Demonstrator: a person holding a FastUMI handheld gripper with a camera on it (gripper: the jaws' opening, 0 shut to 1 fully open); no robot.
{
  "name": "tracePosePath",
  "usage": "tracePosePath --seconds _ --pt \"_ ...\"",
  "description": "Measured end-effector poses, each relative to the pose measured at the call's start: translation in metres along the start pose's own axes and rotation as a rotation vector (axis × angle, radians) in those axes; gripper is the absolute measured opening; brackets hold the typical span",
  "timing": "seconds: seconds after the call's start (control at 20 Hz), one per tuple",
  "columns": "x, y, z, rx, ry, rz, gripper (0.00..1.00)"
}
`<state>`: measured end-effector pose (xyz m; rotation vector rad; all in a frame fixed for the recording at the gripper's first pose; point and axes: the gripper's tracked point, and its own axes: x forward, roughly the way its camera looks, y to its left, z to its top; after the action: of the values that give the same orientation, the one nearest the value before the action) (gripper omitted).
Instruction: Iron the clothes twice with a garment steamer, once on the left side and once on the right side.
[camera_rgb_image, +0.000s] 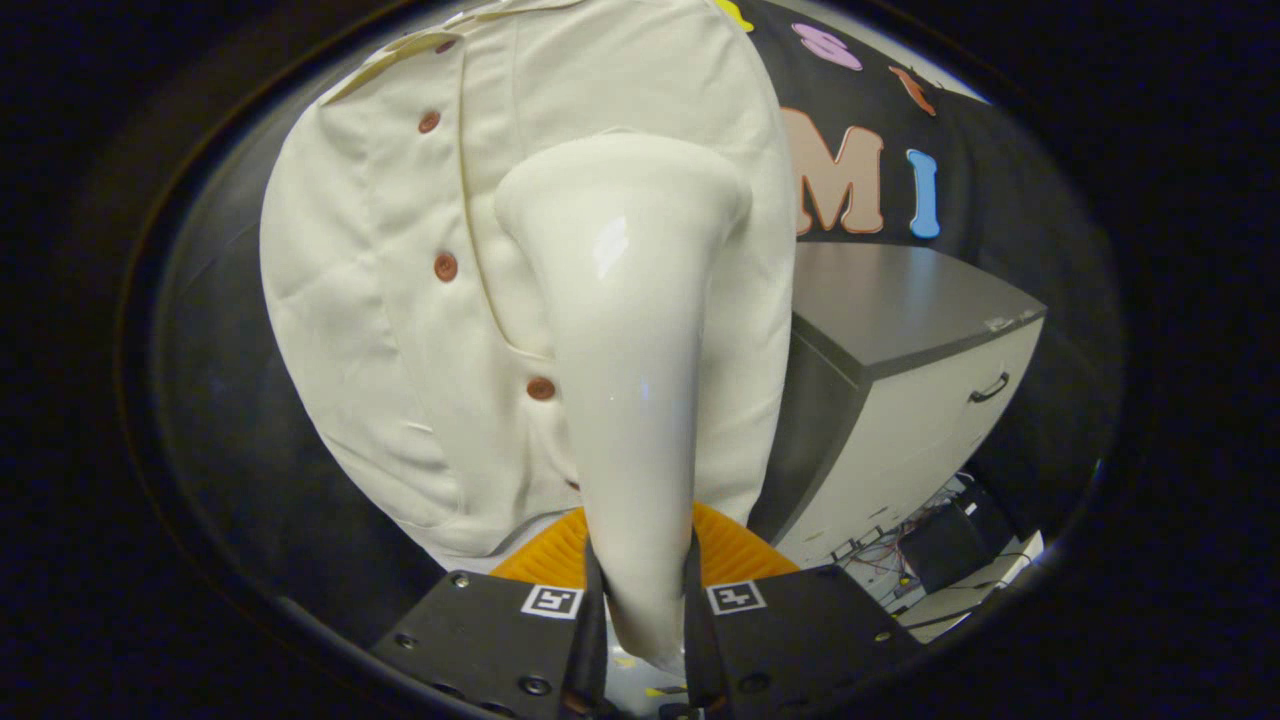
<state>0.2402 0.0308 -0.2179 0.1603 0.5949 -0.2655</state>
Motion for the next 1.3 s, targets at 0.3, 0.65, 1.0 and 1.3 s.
tracePosePath --seconds 0.3,0.65,1.0,1.3 --pt "0.012 -0.005 -0.040 0.010 0.064 0.016 0.31" --pt "0.023 -0.015 -0.076 0.024 0.113 0.039 0.31" --pt "0.023 -0.027 -0.112 0.018 0.151 0.071 0.31" --pt "0.009 -0.032 -0.138 0.005 0.177 0.101 0.31"
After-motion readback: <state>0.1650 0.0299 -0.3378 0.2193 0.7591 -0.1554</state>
